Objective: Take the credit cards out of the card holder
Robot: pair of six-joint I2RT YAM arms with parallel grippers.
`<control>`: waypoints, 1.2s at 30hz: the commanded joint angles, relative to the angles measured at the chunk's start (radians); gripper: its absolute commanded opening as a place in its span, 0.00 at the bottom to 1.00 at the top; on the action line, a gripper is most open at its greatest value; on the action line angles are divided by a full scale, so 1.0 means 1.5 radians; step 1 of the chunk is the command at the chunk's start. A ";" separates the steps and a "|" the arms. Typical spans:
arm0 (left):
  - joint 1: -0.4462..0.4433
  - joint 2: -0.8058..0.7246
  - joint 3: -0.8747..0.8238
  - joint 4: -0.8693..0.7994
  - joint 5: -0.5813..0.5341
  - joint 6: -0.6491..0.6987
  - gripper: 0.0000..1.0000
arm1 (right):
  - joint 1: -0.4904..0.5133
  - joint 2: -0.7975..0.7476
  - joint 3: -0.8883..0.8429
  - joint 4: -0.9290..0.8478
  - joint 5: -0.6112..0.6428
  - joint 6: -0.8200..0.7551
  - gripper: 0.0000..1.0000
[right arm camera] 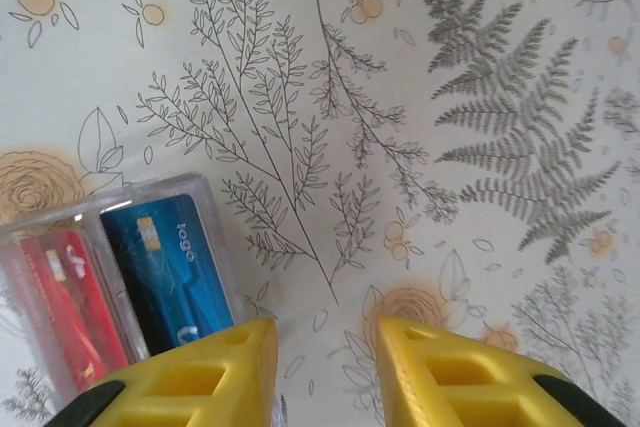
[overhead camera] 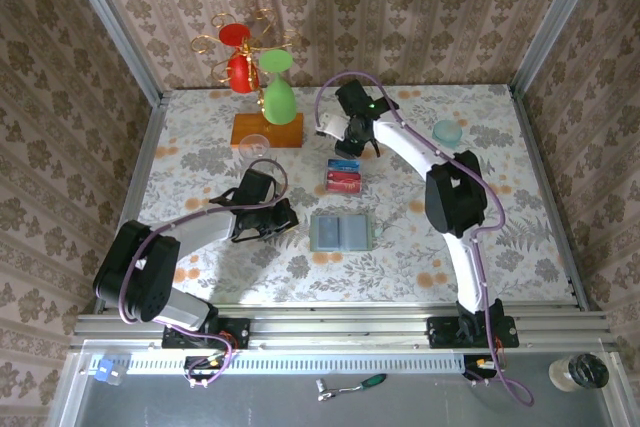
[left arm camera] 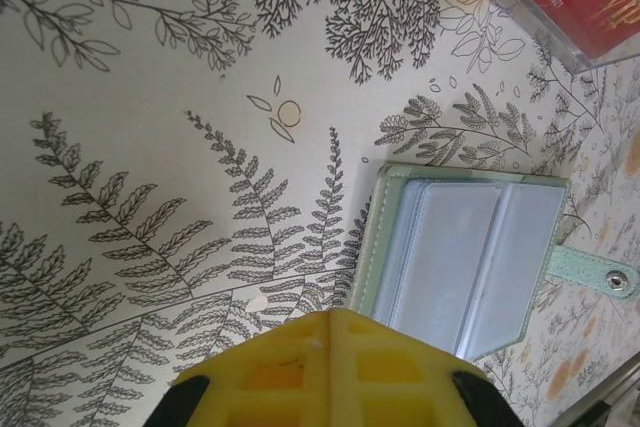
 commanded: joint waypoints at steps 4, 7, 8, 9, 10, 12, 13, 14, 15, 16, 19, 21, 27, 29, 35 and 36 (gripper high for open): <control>-0.013 -0.004 0.002 0.012 0.013 0.007 0.00 | 0.018 -0.108 -0.077 0.046 -0.011 0.102 0.32; -0.022 0.000 0.003 0.021 0.010 0.004 0.00 | 0.033 -0.148 -0.130 0.070 -0.025 0.178 0.32; -0.026 -0.001 0.004 0.025 0.008 0.002 0.00 | 0.038 -0.161 -0.151 0.080 -0.030 0.210 0.32; -0.029 0.000 0.004 0.027 0.006 0.001 0.00 | 0.041 -0.175 -0.171 0.088 -0.038 0.244 0.32; -0.032 0.000 0.004 0.028 0.004 0.000 0.00 | 0.045 -0.188 -0.190 0.098 -0.044 0.271 0.32; -0.039 -0.001 0.002 0.034 0.001 -0.001 0.00 | 0.051 -0.216 -0.235 0.117 -0.057 0.349 0.31; -0.042 -0.001 0.001 0.036 0.001 -0.002 0.00 | 0.054 -0.227 -0.253 0.126 -0.062 0.381 0.31; -0.046 -0.002 -0.002 0.038 0.000 -0.004 0.00 | 0.057 -0.242 -0.277 0.138 -0.069 0.420 0.31; -0.052 -0.002 -0.004 0.042 -0.001 -0.004 0.00 | 0.059 -0.255 -0.301 0.151 -0.080 0.455 0.30; -0.056 -0.003 -0.006 0.044 -0.002 -0.006 0.00 | 0.061 -0.268 -0.322 0.155 -0.090 0.483 0.30; -0.069 -0.003 -0.015 0.055 -0.003 -0.013 0.00 | 0.066 -0.307 -0.387 0.202 -0.119 0.575 0.30; -0.079 -0.002 -0.017 0.061 -0.004 -0.015 0.00 | 0.066 -0.333 -0.429 0.221 -0.129 0.631 0.29; -0.102 0.007 -0.023 0.062 -0.015 -0.020 0.00 | 0.068 -0.377 -0.528 0.270 -0.174 0.776 0.26; -0.107 0.010 -0.027 0.062 -0.020 -0.021 0.00 | 0.068 -0.382 -0.554 0.284 -0.194 0.817 0.25; -0.116 0.015 -0.047 0.087 -0.031 -0.029 0.00 | 0.069 -0.374 -0.600 0.310 -0.265 0.907 0.25; -0.116 0.017 -0.047 0.089 -0.030 -0.030 0.00 | 0.070 -0.373 -0.607 0.317 -0.271 0.912 0.25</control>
